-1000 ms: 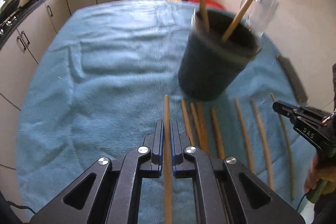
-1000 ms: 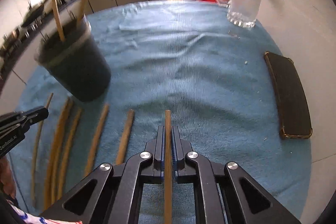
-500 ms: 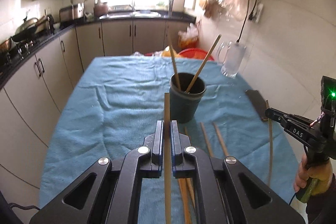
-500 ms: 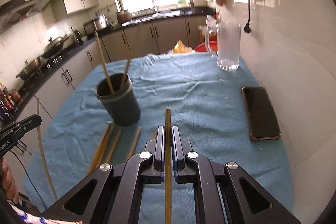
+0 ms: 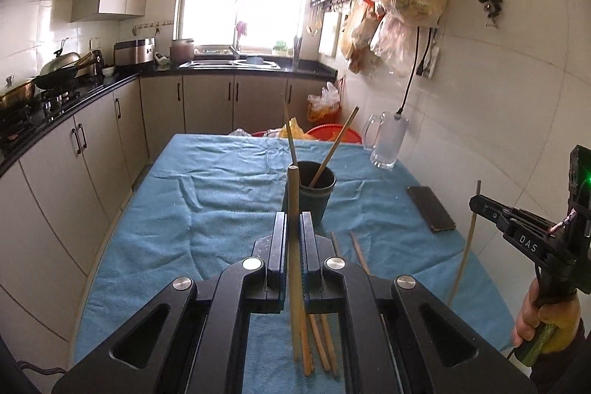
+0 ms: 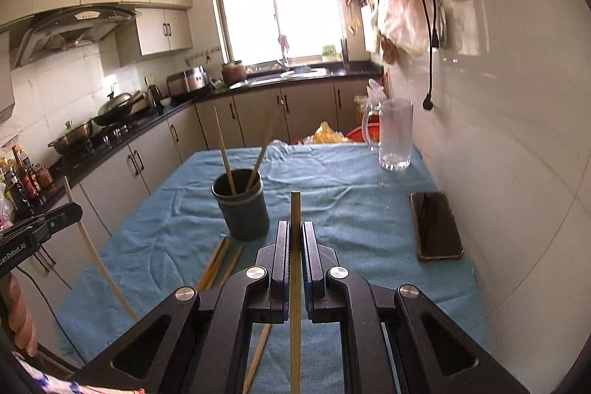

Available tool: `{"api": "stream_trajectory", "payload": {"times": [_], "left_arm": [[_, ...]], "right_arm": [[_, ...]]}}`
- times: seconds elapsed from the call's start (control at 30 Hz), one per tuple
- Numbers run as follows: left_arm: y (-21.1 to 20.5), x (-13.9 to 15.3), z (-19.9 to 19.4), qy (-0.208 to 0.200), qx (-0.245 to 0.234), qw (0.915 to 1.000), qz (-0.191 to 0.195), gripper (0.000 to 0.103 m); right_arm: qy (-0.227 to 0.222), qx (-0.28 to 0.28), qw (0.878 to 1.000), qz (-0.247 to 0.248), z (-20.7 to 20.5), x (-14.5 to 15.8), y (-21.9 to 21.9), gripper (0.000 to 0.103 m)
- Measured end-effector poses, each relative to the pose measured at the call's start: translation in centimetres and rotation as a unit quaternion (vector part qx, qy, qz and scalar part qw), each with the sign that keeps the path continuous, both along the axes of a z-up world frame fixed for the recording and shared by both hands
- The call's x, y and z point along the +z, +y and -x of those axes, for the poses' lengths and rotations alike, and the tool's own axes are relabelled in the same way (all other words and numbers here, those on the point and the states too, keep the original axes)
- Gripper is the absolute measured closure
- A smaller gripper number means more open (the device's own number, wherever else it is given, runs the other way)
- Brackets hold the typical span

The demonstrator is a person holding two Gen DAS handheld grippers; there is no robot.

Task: Organize utensils
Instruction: 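Carry both chopsticks upright and lower them into the black holder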

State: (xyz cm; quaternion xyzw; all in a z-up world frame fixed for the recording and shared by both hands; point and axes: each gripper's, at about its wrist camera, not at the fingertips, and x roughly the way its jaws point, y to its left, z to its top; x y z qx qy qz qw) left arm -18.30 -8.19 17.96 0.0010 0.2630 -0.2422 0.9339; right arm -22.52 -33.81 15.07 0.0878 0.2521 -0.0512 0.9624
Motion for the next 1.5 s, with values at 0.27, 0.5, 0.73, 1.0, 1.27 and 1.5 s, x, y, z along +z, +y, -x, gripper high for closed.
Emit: {"api": "stream_trajectory", "payload": {"times": [0.27, 0.5, 0.73, 1.0, 1.27, 1.5], "left_arm": [[0.0, 1.0, 0.2, -0.009, -0.002, 0.9999, 0.010, 0.098], [-0.1, 2.1, -0.2, -0.014, -0.007, 0.9997, 0.018, 0.098], [-0.6, 3.5, -1.6, -0.020, -0.010, 0.9995, 0.023, 0.098], [-1.6, 5.8, -4.5, -0.033, -0.012, 0.9988, 0.033, 0.098], [-3.9, 9.0, -8.8, -0.060, -0.007, 0.9973, 0.041, 0.098], [-6.7, 10.3, -13.3, -0.065, -0.005, 0.9970, 0.041, 0.098]], "right_arm": [[-0.016, 0.005, 1.000, 0.002, 0.1, 1.3, 0.4, 0.097], [-0.022, 0.010, 1.000, 0.000, -0.9, 2.0, 0.2, 0.097], [-0.031, 0.022, 0.999, -0.004, -2.0, 3.2, 0.3, 0.097], [-0.048, 0.045, 0.998, -0.016, -4.0, 5.6, 0.6, 0.097], [-0.086, 0.062, 0.994, -0.003, -7.7, 9.9, 1.4, 0.097], [-0.109, 0.065, 0.992, -0.027, -12.9, 12.1, 1.6, 0.097]]}}
